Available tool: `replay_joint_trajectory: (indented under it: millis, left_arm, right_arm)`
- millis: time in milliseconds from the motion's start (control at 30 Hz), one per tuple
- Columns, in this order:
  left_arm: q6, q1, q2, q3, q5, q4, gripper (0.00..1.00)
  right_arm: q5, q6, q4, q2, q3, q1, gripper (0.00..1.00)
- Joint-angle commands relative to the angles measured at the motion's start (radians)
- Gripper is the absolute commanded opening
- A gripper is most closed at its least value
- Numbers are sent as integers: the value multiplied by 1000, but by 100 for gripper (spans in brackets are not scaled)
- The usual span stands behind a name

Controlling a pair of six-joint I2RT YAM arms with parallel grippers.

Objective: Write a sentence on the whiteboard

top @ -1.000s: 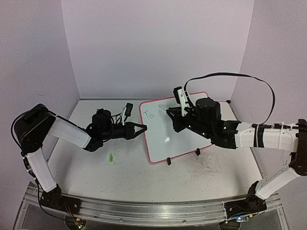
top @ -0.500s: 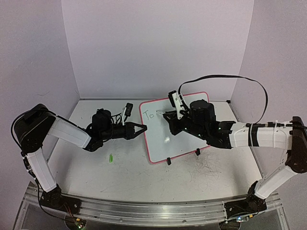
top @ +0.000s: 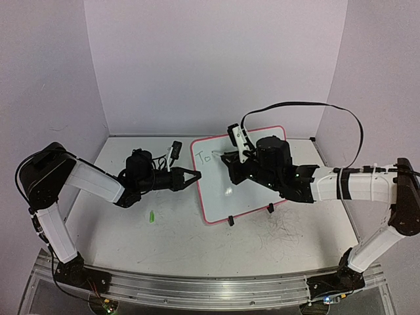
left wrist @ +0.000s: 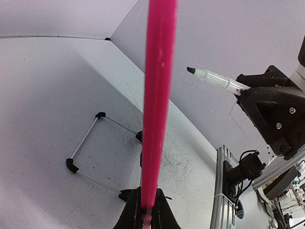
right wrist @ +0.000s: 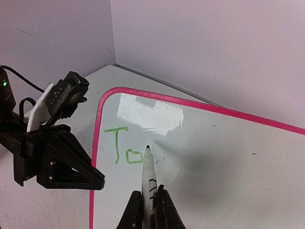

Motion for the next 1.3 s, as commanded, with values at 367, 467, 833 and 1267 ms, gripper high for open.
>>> replay_joint_trajectory:
  millis: [367, 467, 833, 1267]
  left_arm:
    - [-38, 2, -37, 11, 11, 12, 0]
    - [-39, 2, -38, 9, 8, 10, 0]
    - [-39, 2, -44, 8, 1, 4, 0]
    - [-36, 1, -47, 9, -2, -1, 0]
  right_arm:
    - [75, -39, 16, -17, 24, 4, 0]
    - [61, -39, 16, -15, 30, 4, 0]
    - [13, -44, 17, -2, 35, 5, 0]
    - [39, -22, 23, -15, -6, 2, 0]
